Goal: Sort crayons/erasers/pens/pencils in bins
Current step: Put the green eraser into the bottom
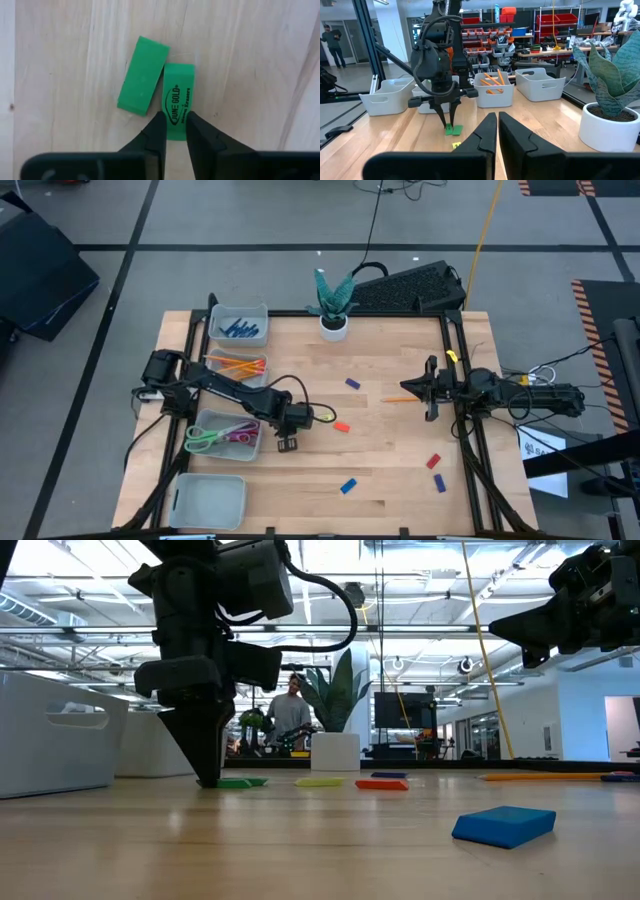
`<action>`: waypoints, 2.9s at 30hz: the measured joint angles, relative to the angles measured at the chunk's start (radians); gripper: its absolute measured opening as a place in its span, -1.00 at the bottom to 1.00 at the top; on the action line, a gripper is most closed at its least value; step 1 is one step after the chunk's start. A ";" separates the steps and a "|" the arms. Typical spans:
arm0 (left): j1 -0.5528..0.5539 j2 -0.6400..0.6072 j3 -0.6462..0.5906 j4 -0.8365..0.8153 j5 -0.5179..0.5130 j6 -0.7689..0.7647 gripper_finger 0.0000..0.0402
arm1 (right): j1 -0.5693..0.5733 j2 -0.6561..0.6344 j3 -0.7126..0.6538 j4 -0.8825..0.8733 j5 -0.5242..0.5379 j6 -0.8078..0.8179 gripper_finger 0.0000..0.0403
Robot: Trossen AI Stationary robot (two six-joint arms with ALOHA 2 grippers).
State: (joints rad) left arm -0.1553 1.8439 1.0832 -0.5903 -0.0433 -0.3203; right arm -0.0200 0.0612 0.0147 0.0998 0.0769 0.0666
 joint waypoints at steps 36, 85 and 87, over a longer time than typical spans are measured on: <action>-0.585 -0.599 0.066 -0.311 0.275 -0.680 -0.75 | 0.000 0.000 0.000 0.000 0.000 0.000 -0.93; -0.551 -0.335 0.280 -0.316 -0.267 -0.160 -0.05 | 0.000 0.000 0.000 0.000 0.000 0.000 -0.93; -0.414 -0.305 0.298 -0.272 -0.227 -0.055 -0.03 | 0.000 0.000 0.000 0.000 0.000 0.000 -0.93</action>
State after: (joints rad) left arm -0.5695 1.5388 1.3816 -0.8627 -0.2700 -0.3754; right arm -0.0199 0.0615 0.0151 0.0998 0.0769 0.0662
